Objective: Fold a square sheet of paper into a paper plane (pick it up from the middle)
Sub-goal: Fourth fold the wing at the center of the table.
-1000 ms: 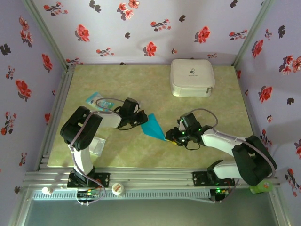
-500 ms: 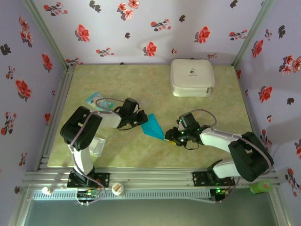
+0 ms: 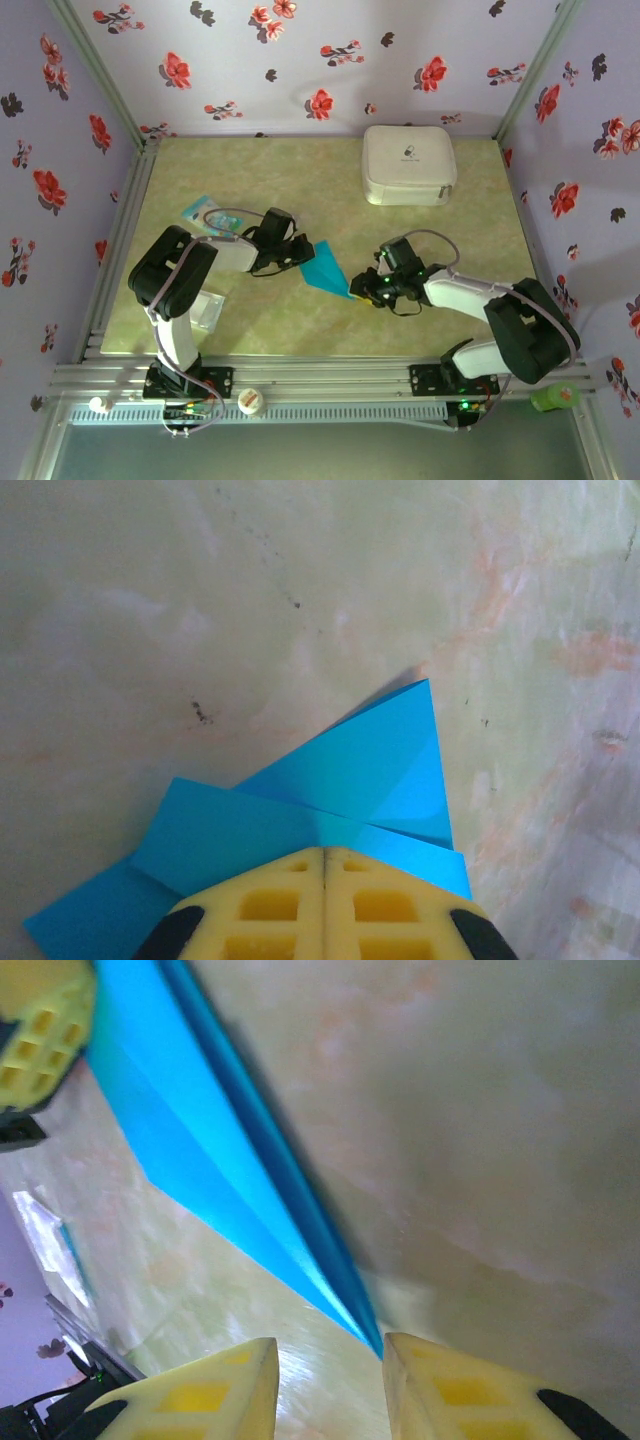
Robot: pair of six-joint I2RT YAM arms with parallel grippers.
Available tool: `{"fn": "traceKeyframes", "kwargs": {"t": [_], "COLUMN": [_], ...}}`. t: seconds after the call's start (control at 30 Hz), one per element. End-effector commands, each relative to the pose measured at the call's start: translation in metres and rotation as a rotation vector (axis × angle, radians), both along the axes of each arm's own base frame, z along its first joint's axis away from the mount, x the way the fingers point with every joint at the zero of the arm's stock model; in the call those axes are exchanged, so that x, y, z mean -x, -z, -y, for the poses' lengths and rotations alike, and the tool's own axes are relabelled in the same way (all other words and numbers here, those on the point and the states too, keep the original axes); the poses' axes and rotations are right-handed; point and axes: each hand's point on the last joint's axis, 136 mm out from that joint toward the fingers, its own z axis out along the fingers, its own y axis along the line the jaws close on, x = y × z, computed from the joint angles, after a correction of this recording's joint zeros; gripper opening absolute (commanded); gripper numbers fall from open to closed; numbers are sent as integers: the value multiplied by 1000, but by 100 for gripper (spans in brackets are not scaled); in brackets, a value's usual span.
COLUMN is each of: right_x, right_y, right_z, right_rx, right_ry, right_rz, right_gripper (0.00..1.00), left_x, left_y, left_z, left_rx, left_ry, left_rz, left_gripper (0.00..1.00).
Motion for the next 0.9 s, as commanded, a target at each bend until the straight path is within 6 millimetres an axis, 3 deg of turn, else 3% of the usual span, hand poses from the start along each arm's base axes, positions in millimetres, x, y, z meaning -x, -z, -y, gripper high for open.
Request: {"fn": "traceKeyframes", "kwargs": {"t": [0.0,0.23,0.43,0.53,0.7,0.87], "right_x": [-24,-47,-49,-47,-24,-6], "right_y": [-30,-33,-15,4,52,67], "right_z": [-20,-52,-66,-59,-33,-27], "right_rx": [-75,-152,-134,-70,49,-2], "right_ry": [-53,-105,-154,-160,-177,-138], "right_rz": [94,89,46,25,-67,-104], "right_gripper": [30,10,7,6,6,6], "left_x": [19,18,19,18,19,16], "left_y": [40,41,42,41,44,33], "left_z": [-31,-31,-31,-30,-30,-25], "left_rx": [-132,-136,-145,-140,-142,-109], "left_ry": [-27,-27,-18,-19,-11,-1], "left_rz": [-104,-106,-112,-109,-109,-90], "left_gripper": [0,0,0,0,0,4]}}
